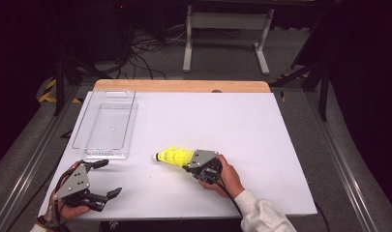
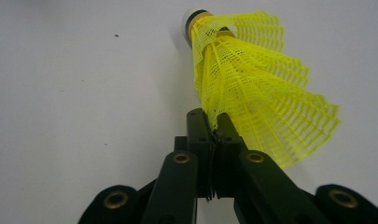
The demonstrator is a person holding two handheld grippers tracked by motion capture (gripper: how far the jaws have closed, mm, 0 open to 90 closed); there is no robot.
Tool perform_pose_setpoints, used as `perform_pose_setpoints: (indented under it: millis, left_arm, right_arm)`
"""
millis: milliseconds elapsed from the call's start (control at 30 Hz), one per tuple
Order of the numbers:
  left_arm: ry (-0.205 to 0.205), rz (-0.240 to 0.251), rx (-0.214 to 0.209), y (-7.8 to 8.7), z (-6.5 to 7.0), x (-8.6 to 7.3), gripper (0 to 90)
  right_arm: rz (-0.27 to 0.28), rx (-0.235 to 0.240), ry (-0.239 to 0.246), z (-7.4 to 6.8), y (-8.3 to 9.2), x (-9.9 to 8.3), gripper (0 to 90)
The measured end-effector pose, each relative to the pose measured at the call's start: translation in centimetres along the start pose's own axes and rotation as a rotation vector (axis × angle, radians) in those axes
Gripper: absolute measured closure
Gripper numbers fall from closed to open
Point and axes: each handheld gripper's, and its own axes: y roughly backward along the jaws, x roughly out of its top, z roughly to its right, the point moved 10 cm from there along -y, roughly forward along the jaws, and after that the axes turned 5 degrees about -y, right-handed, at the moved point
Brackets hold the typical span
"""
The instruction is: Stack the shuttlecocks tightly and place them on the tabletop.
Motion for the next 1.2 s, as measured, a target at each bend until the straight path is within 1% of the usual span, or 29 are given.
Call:
perform_pose_setpoints:
  millis: [133, 167, 233, 300, 433, 600, 667, 867, 900, 967, 1033, 1133, 1200]
  left_arm:
    - [0.002, 0.002, 0.002, 0.01, 0.01, 0.04, 6.7]
    - [0.001, 0.003, 0.001, 0.03, 0.04, 0.05, 6.7]
    - [0.001, 0.003, 0.001, 0.02, 0.02, 0.06, 6.7]
    - [0.001, 0.002, -0.001, -0.01, 0.02, 0.04, 6.7]
    - [0.001, 0.0, -0.002, -0.03, 0.04, 0.01, 6.7]
    - [0.003, 0.004, -0.002, -0.03, 0.03, 0.04, 6.7]
    - [0.0, 0.002, -0.002, -0.06, 0.02, 0.03, 6.7]
    - [-0.002, 0.0, -0.002, 0.0, 0.02, 0.02, 6.8]
    - [-0.002, 0.0, -0.002, 0.0, 0.02, 0.01, 6.8]
    - [0.0, 0.0, -0.002, -0.01, 0.02, 0.01, 6.8]
    - [0.0, 0.001, -0.003, -0.01, 0.03, 0.01, 6.8]
    - [0.001, 0.002, -0.002, -0.04, 0.03, 0.03, 6.8]
    - [-0.001, 0.0, -0.002, -0.02, 0.03, 0.02, 6.7]
  right_arm:
    - [0.0, 0.01, 0.001, -0.13, -0.24, 0.04, 87.8]
    - [-0.005, 0.014, 0.008, -0.34, -0.47, 0.01, 85.5]
    - [-0.01, 0.012, 0.016, -0.47, -0.61, -0.09, 84.8]
    - [-0.012, 0.013, 0.02, -0.56, -0.66, -0.15, 82.3]
    - [-0.016, 0.007, 0.013, -0.53, -0.74, -0.31, 78.9]
    - [-0.021, -0.004, 0.003, -0.55, -0.88, -0.59, 68.7]
    - [-0.023, -0.007, -0.001, -0.52, -0.87, -0.63, 67.4]
    - [-0.013, -0.01, -0.009, -0.57, -0.52, -0.57, 58.3]
    - [-0.013, -0.01, -0.009, -0.57, -0.52, -0.57, 58.3]
    - [-0.01, -0.019, -0.013, -0.45, -0.29, -0.57, 55.1]
    - [-0.007, -0.02, -0.015, -0.4, -0.23, -0.57, 54.5]
    - [0.005, -0.03, -0.027, -0.26, -0.07, -0.5, 50.6]
    - [0.003, -0.035, -0.034, -0.24, -0.04, -0.56, 47.1]
